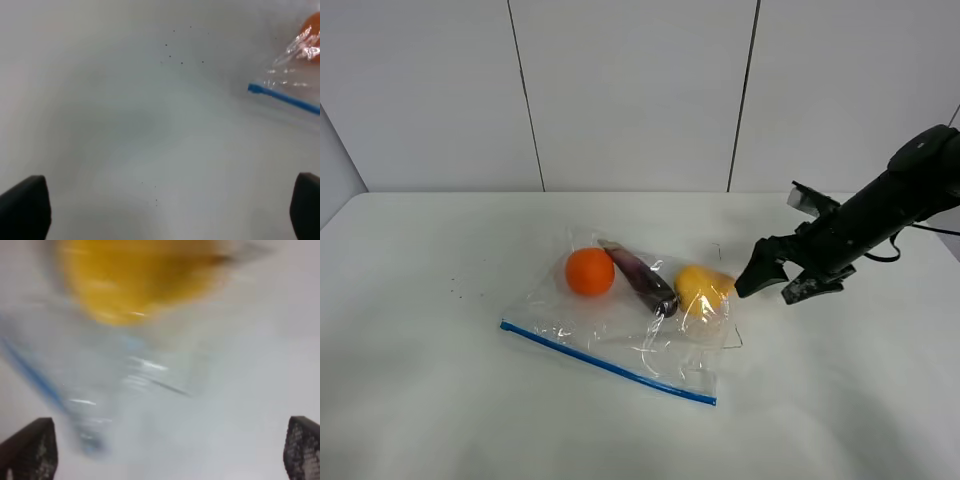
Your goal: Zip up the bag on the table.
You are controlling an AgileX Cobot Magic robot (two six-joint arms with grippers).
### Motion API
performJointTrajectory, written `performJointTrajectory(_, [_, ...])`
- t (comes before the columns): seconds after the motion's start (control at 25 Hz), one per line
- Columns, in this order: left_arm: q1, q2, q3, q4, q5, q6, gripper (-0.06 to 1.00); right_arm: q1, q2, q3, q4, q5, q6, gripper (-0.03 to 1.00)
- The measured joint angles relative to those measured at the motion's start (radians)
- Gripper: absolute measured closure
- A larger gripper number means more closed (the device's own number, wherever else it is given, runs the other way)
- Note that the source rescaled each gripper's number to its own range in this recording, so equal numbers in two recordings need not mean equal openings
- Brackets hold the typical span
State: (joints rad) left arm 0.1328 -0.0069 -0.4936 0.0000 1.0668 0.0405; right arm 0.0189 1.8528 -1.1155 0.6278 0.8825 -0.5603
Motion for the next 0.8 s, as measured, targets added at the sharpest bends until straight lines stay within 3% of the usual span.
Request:
performJointTrajectory(0.24, [0.0,0.0,0.0,0.0,0.0,0.0,-0.06,0.0,-0.108,0.0,-0.544,-0.047,0.458,-0.03])
performJointTrajectory(0.36, [0.0,0.0,0.0,0.0,0.0,0.0,-0.06,0.0,-0.166,0.0,-0.739,-0.045,0.626,-0.03])
performJointTrajectory(0.48, [0.0,0.0,0.0,0.0,0.0,0.0,-0.06,0.0,-0.22,0.0,-0.815,-0.044,0.684,-0.03])
performJointTrajectory(0.8, [0.0,0.0,0.0,0.0,0.0,0.0,-0.06,0.0,-0.372,0.012,-0.823,-0.038,0.681,-0.03])
